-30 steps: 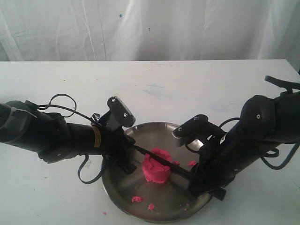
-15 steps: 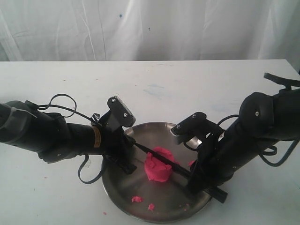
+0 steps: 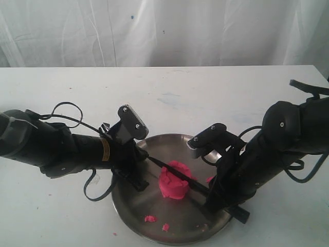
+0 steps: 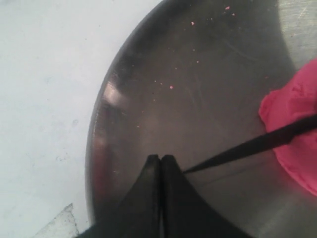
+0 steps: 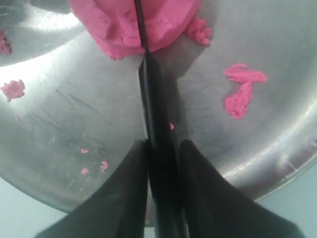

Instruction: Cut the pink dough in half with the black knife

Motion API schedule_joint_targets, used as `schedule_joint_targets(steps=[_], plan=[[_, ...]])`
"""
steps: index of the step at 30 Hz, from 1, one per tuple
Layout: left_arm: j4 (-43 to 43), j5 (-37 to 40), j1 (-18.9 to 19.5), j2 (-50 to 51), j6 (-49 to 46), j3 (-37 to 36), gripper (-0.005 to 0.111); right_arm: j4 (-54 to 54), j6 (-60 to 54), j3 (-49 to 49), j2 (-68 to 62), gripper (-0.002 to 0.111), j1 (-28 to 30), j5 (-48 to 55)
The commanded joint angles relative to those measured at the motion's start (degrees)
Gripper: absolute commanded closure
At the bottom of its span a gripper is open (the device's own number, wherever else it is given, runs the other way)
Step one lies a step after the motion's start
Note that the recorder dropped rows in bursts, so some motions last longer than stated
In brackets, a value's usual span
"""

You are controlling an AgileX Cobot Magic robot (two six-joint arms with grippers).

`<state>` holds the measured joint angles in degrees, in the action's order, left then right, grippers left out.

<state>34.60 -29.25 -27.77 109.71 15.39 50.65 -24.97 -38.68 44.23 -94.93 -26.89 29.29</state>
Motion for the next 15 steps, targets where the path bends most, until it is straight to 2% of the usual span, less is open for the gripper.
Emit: schedule_joint_targets(steps=[1,5,9,15], plan=[[1.1,-1.5,-0.3,-5.8,-1.4,-0.5,0.107,-0.7,0.4,0.3,0.0,0.108,0.0,-1.2],[1.2,-4.6,-0.3,-5.1,-1.4,-0.5,0.107,-0.7,0.4,0.3,0.0,0.108,0.0,-1.2],[1.2,-17.2,-0.3,-2.2,-1.2,-0.5,0.107,-0.8,0.4,0.3,0.0,0.108,0.0,-1.1],[-0.8,-14.3,-0.3,3.9,-4.2,-0.5,0.107,-0.8,0.5,0.3,0.0,0.108,0.0,-1.1]])
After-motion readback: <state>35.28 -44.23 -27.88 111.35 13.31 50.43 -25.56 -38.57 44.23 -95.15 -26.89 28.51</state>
